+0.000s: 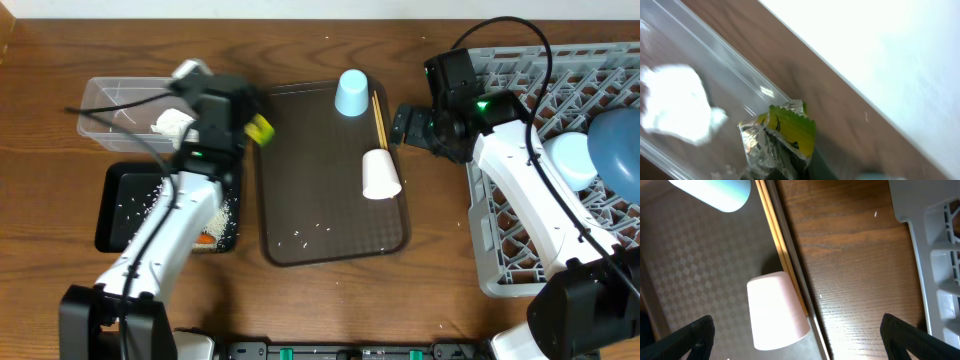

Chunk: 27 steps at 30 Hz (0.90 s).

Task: Sort waste into correct bins and load items into the dishwasher rack
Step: 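Carry the wrapper left over the clear plastic bin, then open the left gripper to drop the wrapper into the bin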

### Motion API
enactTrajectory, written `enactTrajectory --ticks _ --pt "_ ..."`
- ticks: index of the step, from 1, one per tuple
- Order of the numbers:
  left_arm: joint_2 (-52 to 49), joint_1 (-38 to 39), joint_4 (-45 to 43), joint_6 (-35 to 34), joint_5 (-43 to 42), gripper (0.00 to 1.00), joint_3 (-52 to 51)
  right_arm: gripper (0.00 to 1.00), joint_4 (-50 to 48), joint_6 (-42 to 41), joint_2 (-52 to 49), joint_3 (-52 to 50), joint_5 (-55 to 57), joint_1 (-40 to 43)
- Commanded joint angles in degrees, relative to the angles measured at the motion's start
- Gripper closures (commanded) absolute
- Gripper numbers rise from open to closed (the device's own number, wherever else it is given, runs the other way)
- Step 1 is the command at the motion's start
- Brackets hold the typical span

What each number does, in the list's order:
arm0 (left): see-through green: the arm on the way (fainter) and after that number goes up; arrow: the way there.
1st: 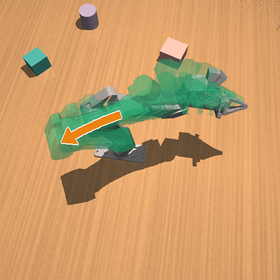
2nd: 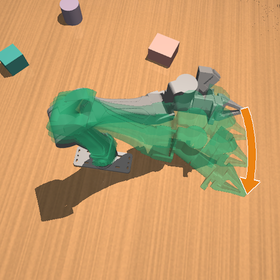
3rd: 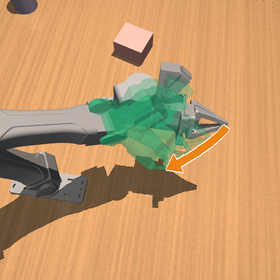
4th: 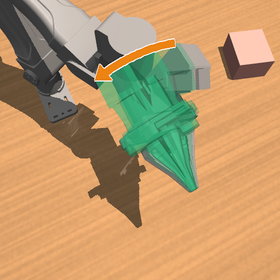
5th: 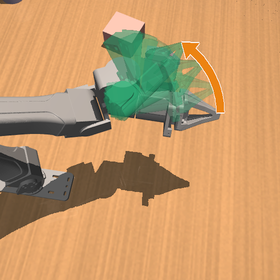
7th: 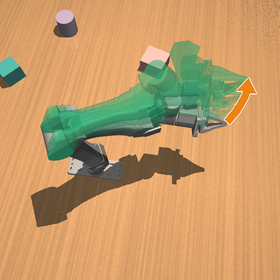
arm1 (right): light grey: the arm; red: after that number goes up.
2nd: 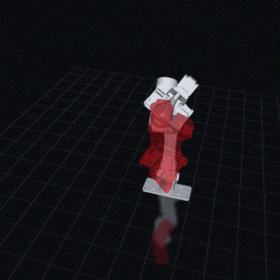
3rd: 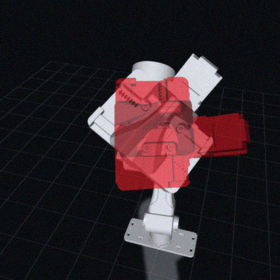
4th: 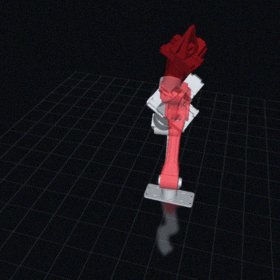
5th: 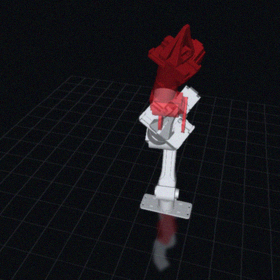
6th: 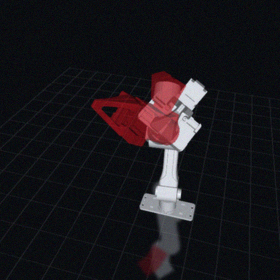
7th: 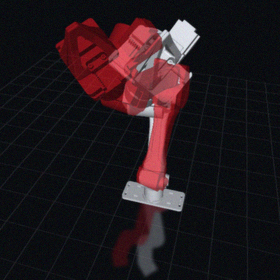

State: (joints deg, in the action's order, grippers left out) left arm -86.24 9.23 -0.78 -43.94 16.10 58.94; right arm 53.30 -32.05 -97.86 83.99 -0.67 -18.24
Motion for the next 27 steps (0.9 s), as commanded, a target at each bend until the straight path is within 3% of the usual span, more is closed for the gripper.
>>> enactTrajectory --ticks 1,8,14,15,17,18,20,27 --pt "0.15 -5.29 -2.16 0.55 1.53 0.94 0.07 0.01 0.09 -0.68 0.11 0.37 0.02 -1.22" --pt "-3.74 -13.53 -7.06 0.57 1.33 0.94 0.07 0.02 0.07 -0.68 0.11 0.37 0.02 -1.29" --pt "-9.49 -15.96 -10.69 0.55 0.94 0.94 0.07 0.01 0.07 -0.7 0.11 0.37 -0.02 -1.46" --pt "-10.23 -15.98 -11.15 0.55 0.92 0.89 0.07 0.01 0.11 -0.68 0.02 0.37 0.0 -1.55" --pt "-11.19 -15.93 -11.58 0.55 0.9 0.62 0.07 0.01 0.09 -0.68 0.02 0.37 0.0 -1.51" --pt "-11.23 -15.82 -11.56 0.57 0.9 0.39 0.07 0.01 0.09 -0.68 0.02 0.37 0.0 -1.62" --pt "-10.97 -15.8 -11.69 0.59 0.9 0.04 0.07 0.01 0.09 -0.68 0.02 0.37 0.04 -1.75" --pt "-4.33 -14.88 -11.76 8.68 0.92 0.02 0.07 0.01 0.09 -0.68 0.02 0.37 0.0 -1.7"
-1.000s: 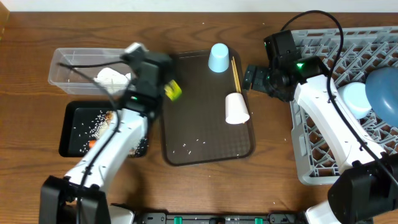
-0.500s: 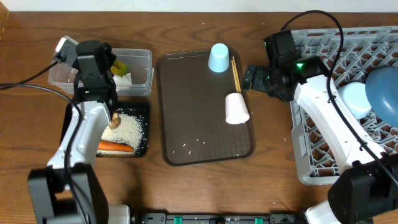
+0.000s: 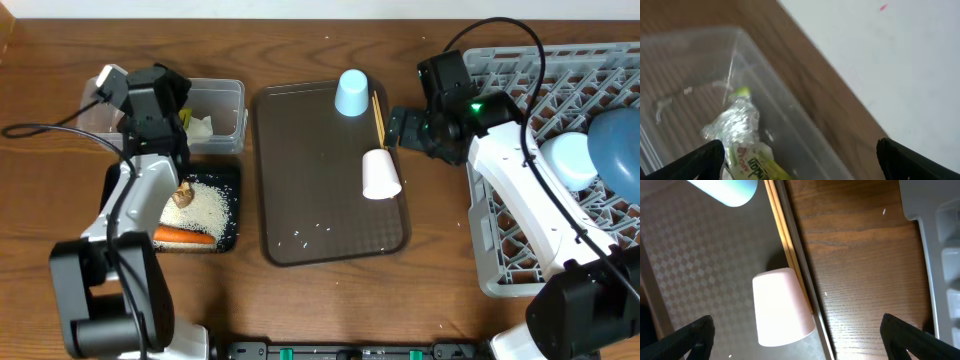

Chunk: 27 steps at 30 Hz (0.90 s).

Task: Sort waste into correct bins and load items into the dishwasher rack

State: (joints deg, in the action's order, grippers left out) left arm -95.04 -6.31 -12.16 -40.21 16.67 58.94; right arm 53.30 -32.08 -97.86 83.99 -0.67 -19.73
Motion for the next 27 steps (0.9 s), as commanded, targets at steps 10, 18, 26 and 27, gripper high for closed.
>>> enactTrajectory --ticks 10,18,26,27 --pt "25.97 6.29 17.86 8.48 0.33 0.02 0.07 0.01 0.09 -0.66 0.02 0.37 0.0 -0.07" --pt "37.27 7.04 52.41 8.44 0.35 0.02 0.07 0.01 0.07 -0.66 0.02 0.37 0.0 -0.13" --pt "36.37 7.04 65.35 8.2 0.35 0.02 0.04 0.01 0.07 -0.68 0.02 0.37 0.0 -0.11" --pt "36.15 7.04 65.57 8.17 0.33 0.02 0.04 0.01 0.07 -0.66 0.02 0.37 0.0 -0.13"
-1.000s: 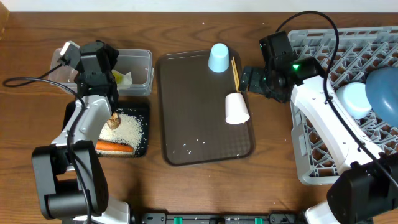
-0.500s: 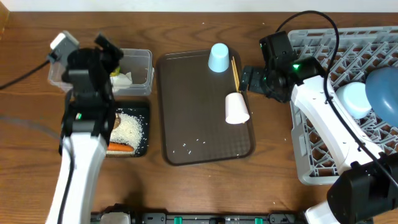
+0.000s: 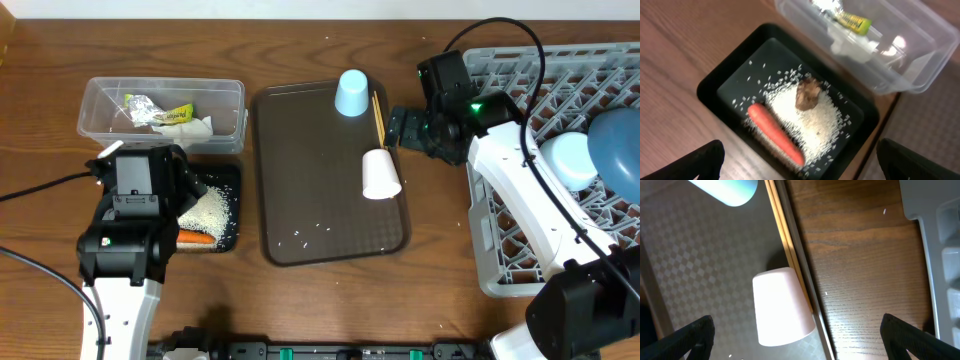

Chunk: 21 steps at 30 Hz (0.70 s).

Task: Sort waste into correct bins and load items into the dishwasher rack

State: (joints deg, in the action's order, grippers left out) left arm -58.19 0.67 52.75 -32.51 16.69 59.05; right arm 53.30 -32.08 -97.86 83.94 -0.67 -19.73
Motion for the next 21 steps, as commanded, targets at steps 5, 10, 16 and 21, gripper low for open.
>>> enactTrajectory --ticks 5,10,16,21 --pt "-1.33 0.07 2.6 0.35 -1.99 0.02 -0.07 0.01 0.09 -0.66 0.02 0.42 0.0 -0.13" --pt "-1.36 0.07 4.2 0.35 -2.32 0.02 -0.07 0.01 0.07 -0.68 0.02 0.42 0.02 -0.24" --pt "-1.36 0.07 4.22 0.35 -3.37 0.02 -0.07 0.01 0.07 -0.66 0.02 0.42 0.0 -0.22" --pt "-1.36 0.07 4.22 0.35 -4.22 0.02 -0.07 0.01 -0.76 -2.4 0.02 0.42 -0.94 -0.22"
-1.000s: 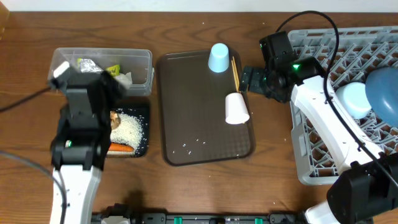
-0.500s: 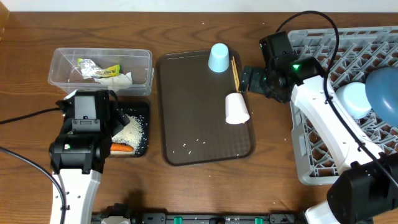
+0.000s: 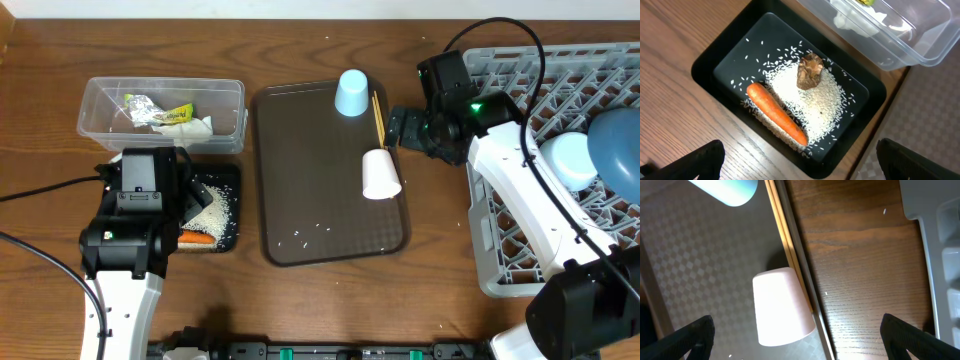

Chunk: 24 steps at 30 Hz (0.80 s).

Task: Sort waste into correct bins and load items into the dishwasher rack

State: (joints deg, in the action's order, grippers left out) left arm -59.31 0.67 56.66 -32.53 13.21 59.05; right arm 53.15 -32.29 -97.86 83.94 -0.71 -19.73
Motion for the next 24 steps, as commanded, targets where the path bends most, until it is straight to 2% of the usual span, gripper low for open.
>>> enactTrajectory --ticks 1,10,14,18,24 --pt "-0.24 0.07 0.31 0.37 -0.74 0.02 -0.07 0.01 -1.51 -3.06 0.02 0.42 -1.36 -0.24" --pt "-0.24 0.07 0.28 0.37 -0.74 0.02 -0.07 0.01 -4.44 -4.48 0.02 0.42 -12.72 -0.55" --pt "-0.24 0.07 0.28 0.37 -0.74 0.02 -0.07 0.01 -13.49 5.66 0.02 0.42 -16.74 -2.56" --pt "-0.24 0.07 0.28 0.37 -0.74 0.02 -0.07 0.02 -22.25 10.32 0.02 0.42 -11.43 -6.67" --pt "-0.24 0.07 0.28 0.39 -0.74 0.02 -0.07 0.06 -29.51 14.56 -1.27 0.44 5.35 -10.86"
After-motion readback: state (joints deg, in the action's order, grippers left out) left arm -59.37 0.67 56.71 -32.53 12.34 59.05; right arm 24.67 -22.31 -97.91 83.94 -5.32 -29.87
